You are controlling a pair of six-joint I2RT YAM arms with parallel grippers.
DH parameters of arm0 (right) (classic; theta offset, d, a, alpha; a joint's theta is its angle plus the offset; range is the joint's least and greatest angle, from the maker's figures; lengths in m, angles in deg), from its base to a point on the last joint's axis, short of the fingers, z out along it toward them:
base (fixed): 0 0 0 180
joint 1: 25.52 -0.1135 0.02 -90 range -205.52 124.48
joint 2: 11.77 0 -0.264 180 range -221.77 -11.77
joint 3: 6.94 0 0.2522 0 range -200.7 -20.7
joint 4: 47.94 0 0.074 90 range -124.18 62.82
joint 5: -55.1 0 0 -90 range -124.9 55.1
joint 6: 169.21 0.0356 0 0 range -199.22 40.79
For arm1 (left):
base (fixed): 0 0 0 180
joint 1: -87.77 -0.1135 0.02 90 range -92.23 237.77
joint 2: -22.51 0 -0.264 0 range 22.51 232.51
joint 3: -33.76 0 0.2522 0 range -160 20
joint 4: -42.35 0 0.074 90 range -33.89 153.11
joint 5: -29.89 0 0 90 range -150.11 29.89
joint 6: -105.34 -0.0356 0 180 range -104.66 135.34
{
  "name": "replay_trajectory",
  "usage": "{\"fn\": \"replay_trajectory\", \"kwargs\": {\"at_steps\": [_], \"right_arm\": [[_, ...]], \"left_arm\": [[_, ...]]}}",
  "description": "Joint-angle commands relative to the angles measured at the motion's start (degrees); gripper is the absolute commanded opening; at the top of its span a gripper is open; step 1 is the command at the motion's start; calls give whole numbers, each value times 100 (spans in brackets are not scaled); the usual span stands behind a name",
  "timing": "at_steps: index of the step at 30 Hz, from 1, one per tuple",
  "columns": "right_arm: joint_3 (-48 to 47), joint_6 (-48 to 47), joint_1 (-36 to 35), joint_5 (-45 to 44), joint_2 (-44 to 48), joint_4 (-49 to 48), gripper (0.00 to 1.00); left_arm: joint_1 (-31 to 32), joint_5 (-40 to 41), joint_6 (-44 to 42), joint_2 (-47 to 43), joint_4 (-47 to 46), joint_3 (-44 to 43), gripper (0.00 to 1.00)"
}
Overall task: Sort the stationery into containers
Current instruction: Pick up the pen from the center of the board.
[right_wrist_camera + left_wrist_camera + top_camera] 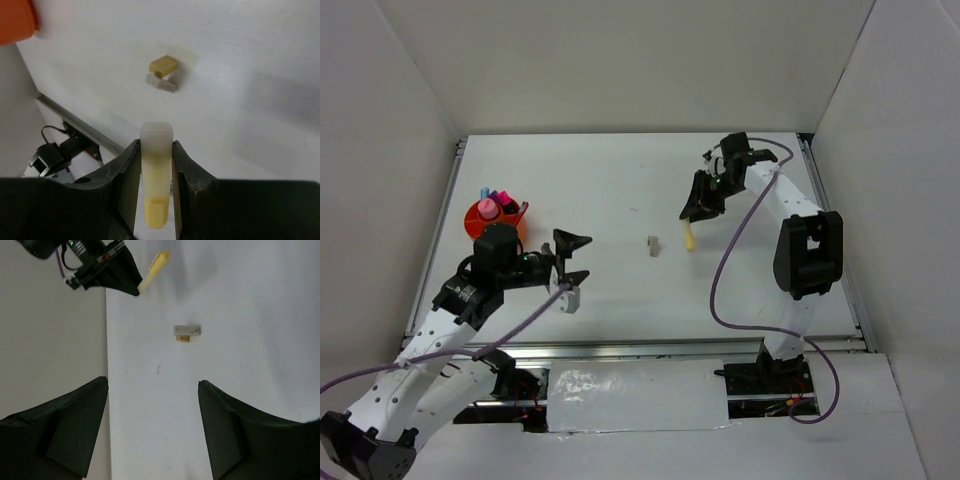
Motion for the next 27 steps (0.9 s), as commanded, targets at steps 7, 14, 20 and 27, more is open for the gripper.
{"fn": "replay_trajectory", "kwargs": {"at_steps": [7, 14, 20, 27], "right_arm": [[1067, 1021, -648, -657, 749, 99, 0], [1419, 1391, -1097, -1308, 1189, 28, 0], [1718, 1585, -1238, -1151, 1435, -95, 0], [1719, 1673, -1502, -782, 1471, -156, 0]], "left_arm": [[2263, 1095, -2012, 783, 455, -369, 84], [3609, 2299, -1897, 1732, -562, -247, 80], [3829, 2651, -1799, 2199, -1582, -46, 78], [3926, 2942, -1800, 2560, -2462, 148, 75]]}}
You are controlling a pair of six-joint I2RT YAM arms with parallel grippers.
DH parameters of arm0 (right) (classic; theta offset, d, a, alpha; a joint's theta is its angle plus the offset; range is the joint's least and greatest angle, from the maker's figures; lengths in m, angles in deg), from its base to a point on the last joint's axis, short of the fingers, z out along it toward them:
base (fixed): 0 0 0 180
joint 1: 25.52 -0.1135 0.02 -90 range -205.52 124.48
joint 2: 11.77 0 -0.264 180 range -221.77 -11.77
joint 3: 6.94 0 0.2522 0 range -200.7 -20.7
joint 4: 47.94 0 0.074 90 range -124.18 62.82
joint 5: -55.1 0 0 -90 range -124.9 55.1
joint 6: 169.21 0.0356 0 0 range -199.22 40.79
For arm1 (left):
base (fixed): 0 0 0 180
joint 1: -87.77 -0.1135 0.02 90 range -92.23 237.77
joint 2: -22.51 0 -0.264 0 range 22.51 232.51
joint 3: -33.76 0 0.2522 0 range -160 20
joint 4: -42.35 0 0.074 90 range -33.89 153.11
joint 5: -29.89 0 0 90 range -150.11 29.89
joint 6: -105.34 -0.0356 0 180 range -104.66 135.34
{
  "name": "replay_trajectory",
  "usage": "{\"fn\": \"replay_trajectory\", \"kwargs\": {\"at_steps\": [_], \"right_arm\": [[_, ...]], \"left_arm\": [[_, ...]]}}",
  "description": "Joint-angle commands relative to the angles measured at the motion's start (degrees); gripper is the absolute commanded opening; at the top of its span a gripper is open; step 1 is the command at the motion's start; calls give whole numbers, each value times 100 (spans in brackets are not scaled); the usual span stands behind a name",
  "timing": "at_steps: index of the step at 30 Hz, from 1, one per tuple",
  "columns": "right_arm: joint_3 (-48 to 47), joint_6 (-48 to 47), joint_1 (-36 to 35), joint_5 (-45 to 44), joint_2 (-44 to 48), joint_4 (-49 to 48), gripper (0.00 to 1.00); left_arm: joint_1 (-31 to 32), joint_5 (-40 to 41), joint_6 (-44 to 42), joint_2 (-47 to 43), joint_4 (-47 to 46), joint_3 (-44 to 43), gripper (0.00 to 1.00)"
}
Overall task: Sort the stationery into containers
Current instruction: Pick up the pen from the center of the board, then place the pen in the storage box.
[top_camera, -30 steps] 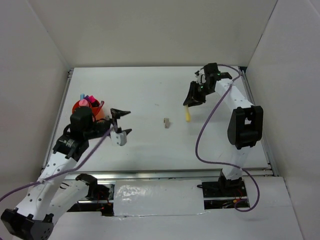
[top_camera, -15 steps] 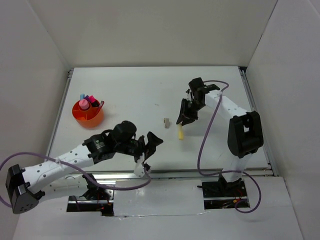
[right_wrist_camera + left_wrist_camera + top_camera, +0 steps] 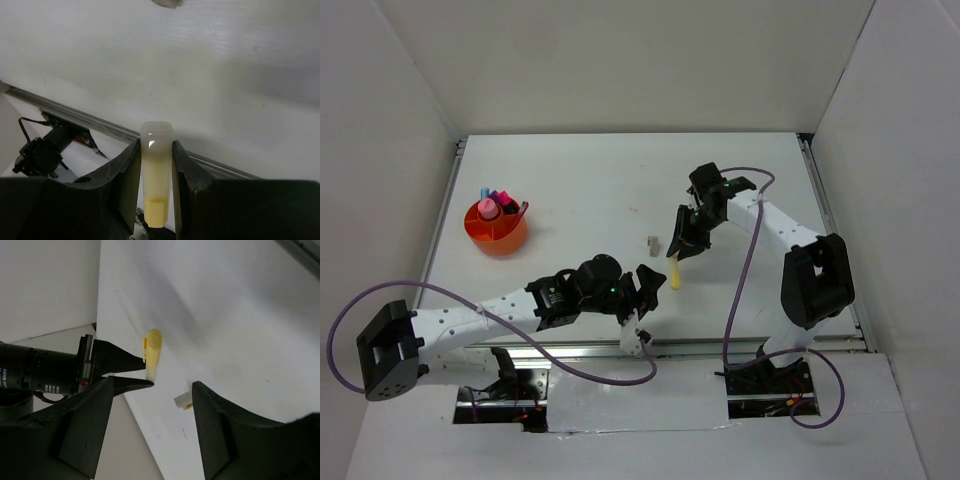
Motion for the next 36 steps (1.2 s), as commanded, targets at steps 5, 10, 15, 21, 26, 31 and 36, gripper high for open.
{"fn": "replay_trajectory", "kwargs": {"at_steps": [5, 10, 15, 21, 26, 31, 36], "right_arm": [[-100, 121, -230, 411, 216, -152, 0], [-170, 130, -274, 481, 181, -126, 0], [-294, 130, -283, 534, 102, -64, 0], [-355, 104, -362, 595, 40, -38, 0], [-417, 104, -397, 622, -39, -38, 0], [-504, 86, -441, 622, -100, -3, 0], [-417, 121, -538, 578, -39, -46, 0]], "left_arm": [[48, 182, -172, 382, -1008, 75, 74], [48, 33, -225, 558, -947, 40, 69], [31, -20, -190, 707, -902, -31, 64], [39, -37, -146, 857, -973, -119, 66], [31, -107, -119, 918, -973, -172, 63], [31, -125, -120, 953, -964, -189, 52], [31, -99, -23, 980, -999, -207, 42]]}}
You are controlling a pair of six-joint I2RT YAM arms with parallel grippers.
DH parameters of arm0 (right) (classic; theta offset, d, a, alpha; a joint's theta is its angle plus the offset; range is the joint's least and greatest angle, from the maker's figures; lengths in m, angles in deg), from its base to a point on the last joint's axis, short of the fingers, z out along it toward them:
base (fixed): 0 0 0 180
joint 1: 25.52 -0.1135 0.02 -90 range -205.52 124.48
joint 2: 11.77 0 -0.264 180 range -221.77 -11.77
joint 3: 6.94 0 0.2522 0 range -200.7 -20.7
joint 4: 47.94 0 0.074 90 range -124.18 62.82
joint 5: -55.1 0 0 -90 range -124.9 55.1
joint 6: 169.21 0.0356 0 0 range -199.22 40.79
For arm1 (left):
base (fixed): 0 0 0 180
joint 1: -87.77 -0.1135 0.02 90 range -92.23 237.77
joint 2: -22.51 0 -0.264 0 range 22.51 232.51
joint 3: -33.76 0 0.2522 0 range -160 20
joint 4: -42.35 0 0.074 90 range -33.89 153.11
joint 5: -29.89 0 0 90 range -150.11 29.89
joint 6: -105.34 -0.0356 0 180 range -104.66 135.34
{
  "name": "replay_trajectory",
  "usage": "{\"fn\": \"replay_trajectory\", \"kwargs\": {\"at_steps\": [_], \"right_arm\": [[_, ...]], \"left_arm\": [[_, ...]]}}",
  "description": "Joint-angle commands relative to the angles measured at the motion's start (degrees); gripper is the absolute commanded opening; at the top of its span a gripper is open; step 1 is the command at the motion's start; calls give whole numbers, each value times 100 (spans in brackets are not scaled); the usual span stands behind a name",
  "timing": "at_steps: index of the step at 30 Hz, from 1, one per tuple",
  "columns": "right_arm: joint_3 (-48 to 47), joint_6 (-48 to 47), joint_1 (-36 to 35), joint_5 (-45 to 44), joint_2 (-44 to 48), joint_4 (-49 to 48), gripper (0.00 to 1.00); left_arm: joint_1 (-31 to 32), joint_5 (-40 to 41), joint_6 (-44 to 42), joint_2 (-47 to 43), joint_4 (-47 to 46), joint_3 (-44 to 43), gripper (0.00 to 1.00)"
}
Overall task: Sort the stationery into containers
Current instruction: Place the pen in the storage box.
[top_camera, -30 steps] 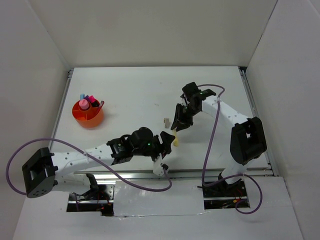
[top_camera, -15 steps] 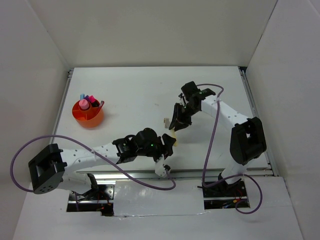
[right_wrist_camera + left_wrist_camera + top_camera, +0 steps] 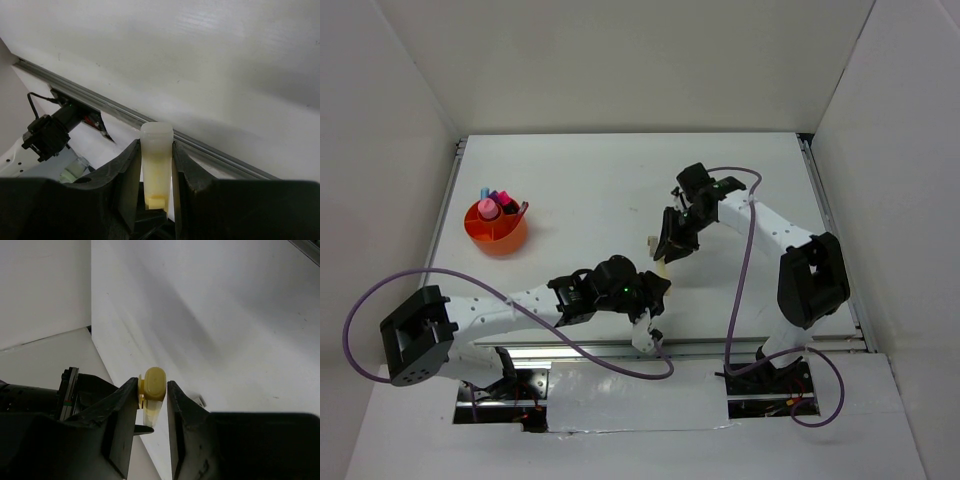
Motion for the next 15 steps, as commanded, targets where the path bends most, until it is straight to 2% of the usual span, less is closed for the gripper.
{"fn": "replay_trajectory", "kwargs": {"at_steps": [1, 5, 6, 7, 8, 9, 10, 13, 15], "right_arm": [[-166, 84, -131, 62, 59, -51, 0], [-191, 75, -149, 141, 24, -60, 0], [-209, 32, -132, 193, 7, -95, 1], [-200, 14, -149, 255, 7, -104, 9], [-192, -21, -140, 351, 24, -130, 29], [-165, -100, -140, 378, 50, -174, 41], [-174, -127, -123, 378, 85, -192, 60], [-235, -276, 122, 221, 191, -209, 72], [-507, -495, 359, 141, 209, -122, 74]], "left_arm": [[15, -193, 121, 73, -195, -185, 40], [24, -202, 139, 82, -177, -211, 30], [33, -184, 130, 82, -160, -211, 22], [42, -184, 165, 64, -168, -220, 18], [51, -175, 183, 38, -169, -220, 13], [59, -158, 227, 20, -169, -211, 6], [77, -114, 323, -15, -160, -211, 3], [130, 9, 743, -312, -55, -237, 0], [174, 62, 1479, -489, 233, -342, 0]]}}
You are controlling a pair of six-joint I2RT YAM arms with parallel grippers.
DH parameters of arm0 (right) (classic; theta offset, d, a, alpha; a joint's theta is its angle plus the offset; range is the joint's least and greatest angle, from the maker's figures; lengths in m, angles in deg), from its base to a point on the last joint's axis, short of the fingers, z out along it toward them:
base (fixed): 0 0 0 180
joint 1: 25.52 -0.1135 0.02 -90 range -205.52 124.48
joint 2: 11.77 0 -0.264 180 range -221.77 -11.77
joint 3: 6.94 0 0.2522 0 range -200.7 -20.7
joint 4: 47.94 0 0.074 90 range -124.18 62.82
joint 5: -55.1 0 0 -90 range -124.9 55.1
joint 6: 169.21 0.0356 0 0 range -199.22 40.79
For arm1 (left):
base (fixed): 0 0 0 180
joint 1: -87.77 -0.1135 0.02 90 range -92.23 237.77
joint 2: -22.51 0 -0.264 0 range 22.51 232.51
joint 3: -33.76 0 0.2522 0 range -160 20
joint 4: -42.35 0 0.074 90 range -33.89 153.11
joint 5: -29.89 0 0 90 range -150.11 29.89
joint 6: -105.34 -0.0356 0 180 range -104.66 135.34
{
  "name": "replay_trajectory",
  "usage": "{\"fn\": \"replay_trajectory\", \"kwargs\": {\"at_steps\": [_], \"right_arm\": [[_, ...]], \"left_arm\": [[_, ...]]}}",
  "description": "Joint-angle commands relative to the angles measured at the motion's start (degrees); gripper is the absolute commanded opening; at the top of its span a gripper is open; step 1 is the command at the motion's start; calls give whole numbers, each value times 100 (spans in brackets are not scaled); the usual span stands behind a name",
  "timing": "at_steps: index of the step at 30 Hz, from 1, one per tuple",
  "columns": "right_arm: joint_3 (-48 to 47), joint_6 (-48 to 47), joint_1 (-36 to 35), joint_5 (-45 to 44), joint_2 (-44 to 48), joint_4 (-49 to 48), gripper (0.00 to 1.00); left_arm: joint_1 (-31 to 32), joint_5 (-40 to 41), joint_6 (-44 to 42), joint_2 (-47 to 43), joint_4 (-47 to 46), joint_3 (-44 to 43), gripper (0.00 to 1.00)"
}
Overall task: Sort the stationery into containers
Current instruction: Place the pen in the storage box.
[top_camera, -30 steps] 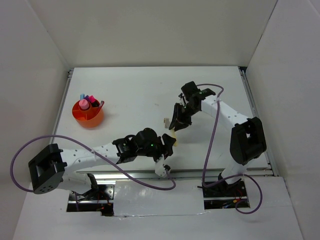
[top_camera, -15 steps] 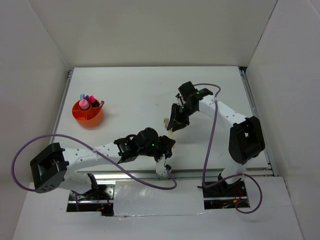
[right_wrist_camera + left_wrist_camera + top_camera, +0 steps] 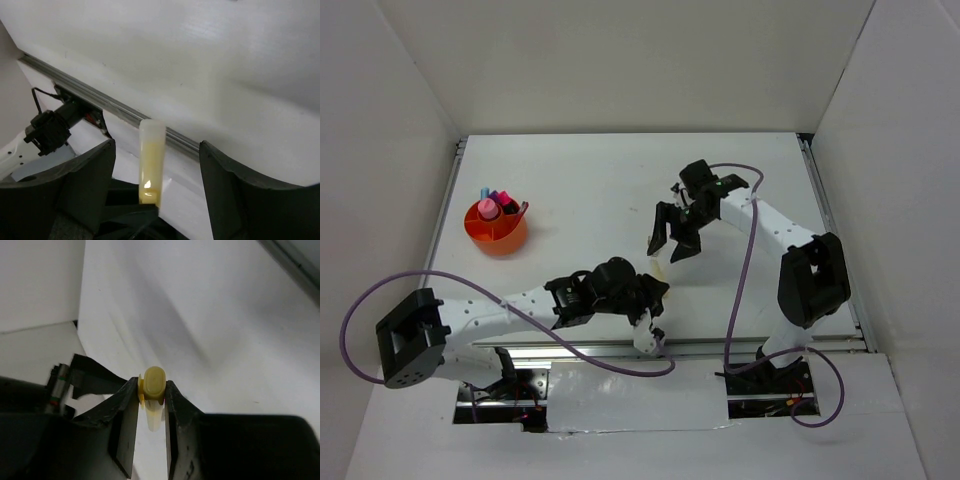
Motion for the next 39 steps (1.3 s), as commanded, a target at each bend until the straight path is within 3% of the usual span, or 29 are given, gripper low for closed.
{"fn": "replay_trajectory", "kwargs": {"at_steps": [1, 3, 6, 9, 10, 12, 13, 15, 17, 18, 21, 28, 39], "right_arm": [[-712, -484, 637, -30, 174, 27, 74], [-968, -652, 1007, 32, 130, 159, 75], [-1329, -960, 1693, 330, 77, 274, 76], [-1400, -1268, 2168, 349, 235, 116, 76], [-1365, -1390, 2221, 296, 331, 55, 76], [-1304, -1532, 2327, 104, 402, -130, 76], [-1173, -1593, 2327, 33, 507, -278, 76], [-945, -1655, 2345, -38, 621, -472, 76], [-847, -1655, 2336, -47, 657, -526, 75], [-803, -1655, 2327, -21, 648, -543, 75], [-802, -1603, 2301, 40, 535, -526, 74], [-777, -1567, 2248, 365, 271, -351, 73], [-232, -1585, 2125, 269, 429, -649, 72]], "left_arm": [[78, -14, 1172, -583, 276, -511, 0], [-18, 29, 2388, -760, 644, -749, 0], [-772, -146, 4571, -980, 893, -1469, 0], [-2125, -479, 6572, -936, 1130, -2330, 0], [-2964, -750, 6989, -936, 1131, -2549, 0], [-3882, -980, 7997, -989, 965, -2622, 0], [-4374, -1251, 8213, -1015, 842, -2596, 0], [-6102, -1481, 8662, -1042, 212, -2438, 0], [-6994, -1927, 9109, -989, -168, -2280, 0], [-7702, -2078, 9251, -902, -370, -2166, 0], [-8602, -2738, 9525, -691, -1056, -1964, 0], [-9361, -3081, 9183, -287, -2024, -1637, 0], [-9977, -3099, 8295, 786, -1570, -2050, 0]]}}
